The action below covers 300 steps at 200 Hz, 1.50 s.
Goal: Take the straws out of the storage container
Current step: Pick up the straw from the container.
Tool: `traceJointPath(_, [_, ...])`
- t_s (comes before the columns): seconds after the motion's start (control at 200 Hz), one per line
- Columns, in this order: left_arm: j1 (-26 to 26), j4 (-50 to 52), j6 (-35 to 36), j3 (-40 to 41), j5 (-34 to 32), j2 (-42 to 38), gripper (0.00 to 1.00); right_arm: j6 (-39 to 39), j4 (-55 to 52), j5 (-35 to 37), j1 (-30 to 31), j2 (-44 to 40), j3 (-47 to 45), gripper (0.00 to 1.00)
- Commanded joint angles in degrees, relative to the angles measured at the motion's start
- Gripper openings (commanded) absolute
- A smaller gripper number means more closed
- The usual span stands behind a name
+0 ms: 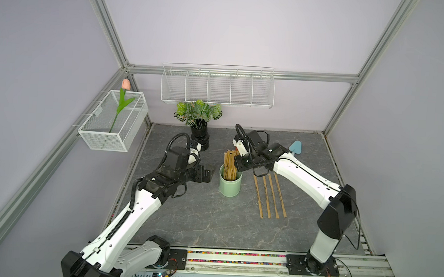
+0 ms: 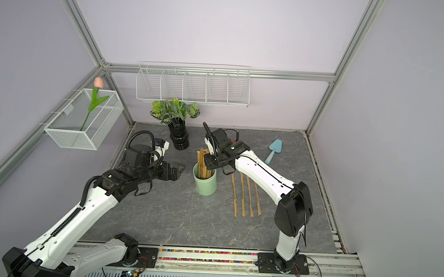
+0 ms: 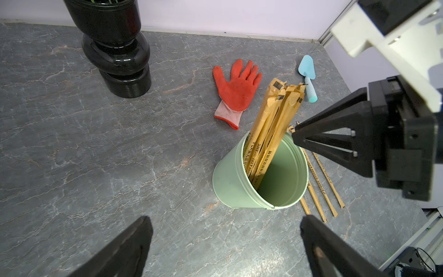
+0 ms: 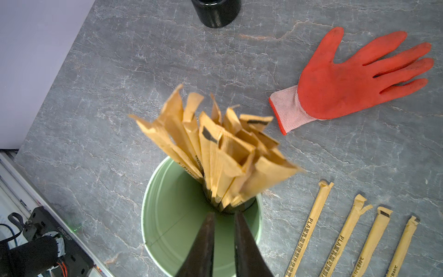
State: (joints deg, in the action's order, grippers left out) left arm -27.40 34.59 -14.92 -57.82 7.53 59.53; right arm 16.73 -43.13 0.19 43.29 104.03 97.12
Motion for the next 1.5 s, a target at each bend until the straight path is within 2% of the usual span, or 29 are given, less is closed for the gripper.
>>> traceJointPath(0.0, [-0.3,-0.1,0.5,-0.2,0.2,-0.3,1.00,0.7,0.5,-0.5,0.2,1.8,1.4,0.19])
traceJointPath(1.02, [-0.3,0.0,0.4,-0.2,0.4,-0.3,1.00,0.1,-0.9,-1.8,-0.2,4.6,3.2,0.15])
traceJointPath(1.28, [-0.3,0.0,0.4,-0.2,0.4,-0.2,1.00,-0.1,-1.3,-2.1,-0.2,5.2,4.0,0.18])
traceJointPath(1.494, [-0.3,0.0,0.4,-0.2,0.5,-0.2,1.00,0.0,-1.3,-2.5,-0.2,5.5,4.1,0.14])
